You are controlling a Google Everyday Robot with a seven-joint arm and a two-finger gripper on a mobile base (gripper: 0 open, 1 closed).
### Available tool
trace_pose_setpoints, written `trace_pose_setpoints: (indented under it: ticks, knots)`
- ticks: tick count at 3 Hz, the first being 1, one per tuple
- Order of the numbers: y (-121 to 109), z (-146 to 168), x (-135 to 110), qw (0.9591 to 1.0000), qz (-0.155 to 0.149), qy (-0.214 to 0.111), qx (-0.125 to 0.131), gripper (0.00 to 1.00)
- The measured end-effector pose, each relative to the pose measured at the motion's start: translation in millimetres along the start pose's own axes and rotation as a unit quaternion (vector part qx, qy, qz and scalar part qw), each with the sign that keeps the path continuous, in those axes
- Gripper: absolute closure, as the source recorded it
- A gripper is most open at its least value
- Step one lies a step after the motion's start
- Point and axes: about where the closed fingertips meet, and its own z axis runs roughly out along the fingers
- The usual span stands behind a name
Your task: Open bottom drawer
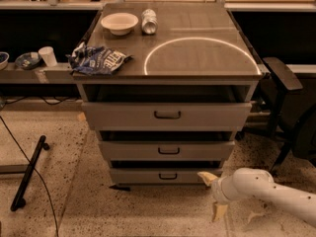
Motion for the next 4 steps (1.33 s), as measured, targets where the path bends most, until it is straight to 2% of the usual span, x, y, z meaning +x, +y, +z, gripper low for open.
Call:
trace_pose_setpoints:
  ticks: [1,2,3,4]
  knots:
    - [-8,24,10,0.9985,-0.002,-0.001,0.054,0.0]
    - [-28,47,21,0.9958,0.013,-0.029,0.086,0.0]
    - [-32,83,26,0.9947,0.035,-0.083,0.05,0.0]
    - [-21,124,32,0.988,0.081,-0.13,-0.017,0.0]
